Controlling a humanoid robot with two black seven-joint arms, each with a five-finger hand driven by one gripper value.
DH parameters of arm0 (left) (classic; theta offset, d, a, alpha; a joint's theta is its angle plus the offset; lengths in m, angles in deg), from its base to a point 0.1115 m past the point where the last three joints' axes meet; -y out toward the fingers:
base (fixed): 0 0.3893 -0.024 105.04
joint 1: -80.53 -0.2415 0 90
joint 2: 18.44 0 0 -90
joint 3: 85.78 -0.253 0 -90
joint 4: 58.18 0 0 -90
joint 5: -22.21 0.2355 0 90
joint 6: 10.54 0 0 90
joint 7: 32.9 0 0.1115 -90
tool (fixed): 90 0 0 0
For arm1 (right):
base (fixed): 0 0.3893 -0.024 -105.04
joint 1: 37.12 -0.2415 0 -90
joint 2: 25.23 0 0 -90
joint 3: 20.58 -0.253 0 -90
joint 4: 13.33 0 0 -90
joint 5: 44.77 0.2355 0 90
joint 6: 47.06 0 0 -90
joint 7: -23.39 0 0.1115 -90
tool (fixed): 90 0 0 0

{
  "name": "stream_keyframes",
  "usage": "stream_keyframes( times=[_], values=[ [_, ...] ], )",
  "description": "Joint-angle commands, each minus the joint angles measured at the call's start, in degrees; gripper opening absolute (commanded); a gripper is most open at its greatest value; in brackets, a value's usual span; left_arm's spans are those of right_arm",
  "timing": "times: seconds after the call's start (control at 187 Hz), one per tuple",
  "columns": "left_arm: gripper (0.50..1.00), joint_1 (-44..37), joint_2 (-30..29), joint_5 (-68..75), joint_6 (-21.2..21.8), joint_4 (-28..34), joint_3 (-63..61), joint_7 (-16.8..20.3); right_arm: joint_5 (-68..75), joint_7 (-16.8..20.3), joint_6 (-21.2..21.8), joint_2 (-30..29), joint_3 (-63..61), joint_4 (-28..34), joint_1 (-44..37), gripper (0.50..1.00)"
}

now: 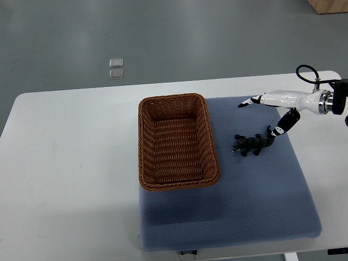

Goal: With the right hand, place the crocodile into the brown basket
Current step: 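Move the right hand down over the dark crocodile toy, then close the right hand's fingers around the crocodile toy and lift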

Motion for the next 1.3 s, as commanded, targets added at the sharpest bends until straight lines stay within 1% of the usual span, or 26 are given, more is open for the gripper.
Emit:
stream_keyframes(
  times=[0.0, 0.08, 0.139, 0.268, 0.359, 0.493, 0.654, 0.852, 0.997, 1.297],
  values=[
    [1.000, 0.0, 0.0, 0.0, 0.0, 0.0, 0.0, 0.0, -2.6, 0.0, -1.3, 0.5, 0.1, 2.2, 0.0, 0.936],
    [1.000, 0.0, 0.0, 0.0, 0.0, 0.0, 0.0, 0.0, -5.2, 0.0, -2.3, 0.5, 0.2, 4.2, 0.1, 0.936],
    [1.000, 0.0, 0.0, 0.0, 0.0, 0.0, 0.0, 0.0, -6.9, 0.0, -3.4, 0.4, 0.9, 4.5, 0.1, 0.936],
    [1.000, 0.0, 0.0, 0.0, 0.0, 0.0, 0.0, 0.0, -9.3, 0.0, -8.2, 0.4, 4.9, 4.5, 0.1, 0.936],
    [1.000, 0.0, 0.0, 0.0, 0.0, 0.0, 0.0, 0.0, -9.7, 0.0, -10.4, 0.1, 6.7, 4.3, 0.1, 0.936],
    [1.000, 0.0, 0.0, 0.0, 0.0, 0.0, 0.0, 0.0, -10.3, 0.0, -10.9, -0.2, 7.0, 3.8, 0.2, 0.936],
    [1.000, 0.0, 0.0, 0.0, 0.0, 0.0, 0.0, 0.0, -10.5, 0.0, -12.6, -1.0, 7.8, 3.4, 0.4, 0.936],
    [1.000, 0.0, 0.0, 0.0, 0.0, 0.0, 0.0, 0.0, -11.6, 0.0, -16.4, -2.0, 10.3, 1.5, 0.4, 0.936],
    [1.000, 0.0, 0.0, 0.0, 0.0, 0.0, 0.0, 0.0, -11.8, 0.0, -16.7, -2.4, 10.4, 0.9, 0.4, 0.936],
    [1.000, 0.0, 0.0, 0.0, 0.0, 0.0, 0.0, 0.0, -13.4, 0.0, -19.3, -3.8, 11.2, -1.4, 0.7, 0.934]
  ],
)
